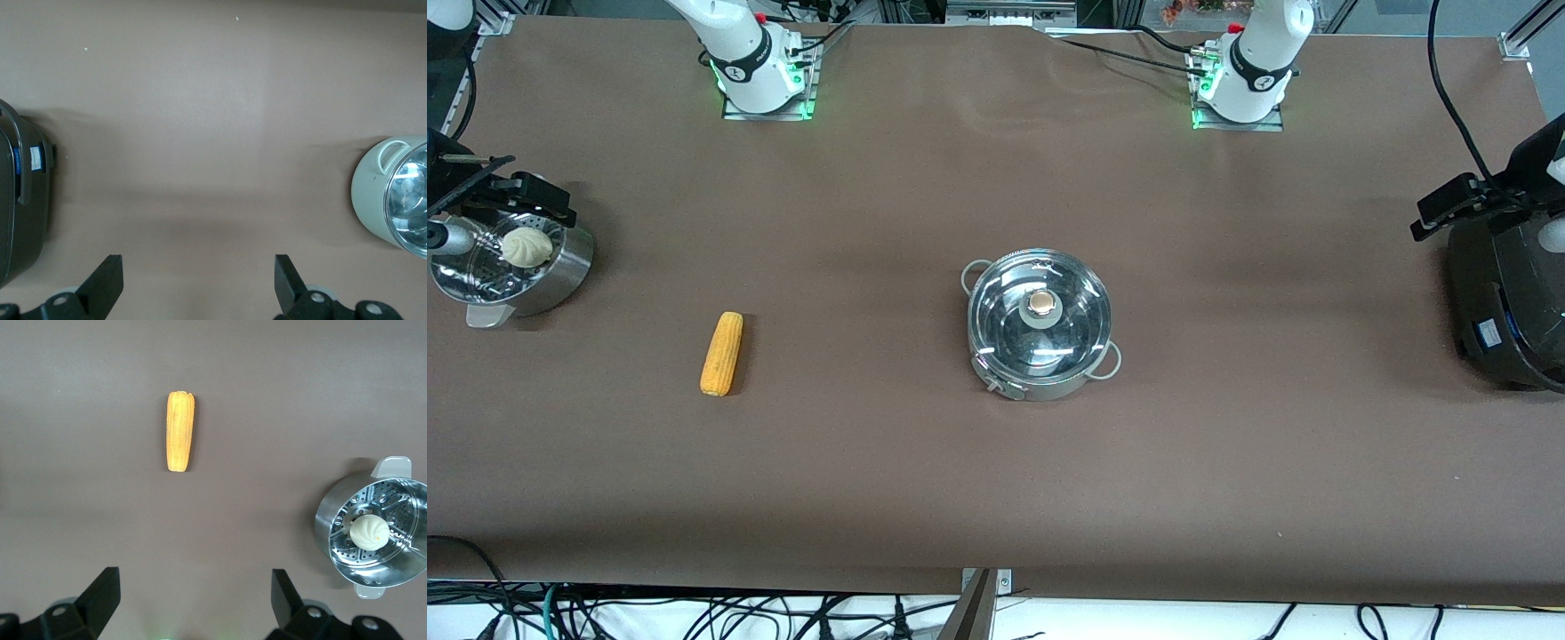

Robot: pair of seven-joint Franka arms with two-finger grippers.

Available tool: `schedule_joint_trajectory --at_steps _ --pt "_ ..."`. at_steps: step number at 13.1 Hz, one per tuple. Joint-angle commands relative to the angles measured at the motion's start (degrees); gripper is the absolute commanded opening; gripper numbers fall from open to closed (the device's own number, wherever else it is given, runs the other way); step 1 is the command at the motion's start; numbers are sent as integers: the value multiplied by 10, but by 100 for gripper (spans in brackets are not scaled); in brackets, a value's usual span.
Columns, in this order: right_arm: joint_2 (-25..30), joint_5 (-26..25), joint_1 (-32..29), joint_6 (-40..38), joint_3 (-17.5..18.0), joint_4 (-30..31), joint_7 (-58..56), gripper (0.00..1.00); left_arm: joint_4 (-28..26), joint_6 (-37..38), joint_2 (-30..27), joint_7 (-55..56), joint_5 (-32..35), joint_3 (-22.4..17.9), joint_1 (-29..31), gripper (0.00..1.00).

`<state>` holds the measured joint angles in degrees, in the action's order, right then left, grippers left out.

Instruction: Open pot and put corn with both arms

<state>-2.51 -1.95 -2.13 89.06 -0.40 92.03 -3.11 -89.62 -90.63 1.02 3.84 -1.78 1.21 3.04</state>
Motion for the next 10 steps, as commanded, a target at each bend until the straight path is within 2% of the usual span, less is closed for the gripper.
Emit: schedule_joint_trajectory --at_steps 1,6,10 --pt "-7 -2 -2 -11 4 -18 -3 100 21 23 8 -6 14 1 1 100" --pt "-7 -3 -2 -7 3 -18 -3 100 22 34 8 -8 42 15 -11 100" --pt "-7 -3 -2 -7 3 -18 -3 100 22 32 8 -15 32 14 -10 100"
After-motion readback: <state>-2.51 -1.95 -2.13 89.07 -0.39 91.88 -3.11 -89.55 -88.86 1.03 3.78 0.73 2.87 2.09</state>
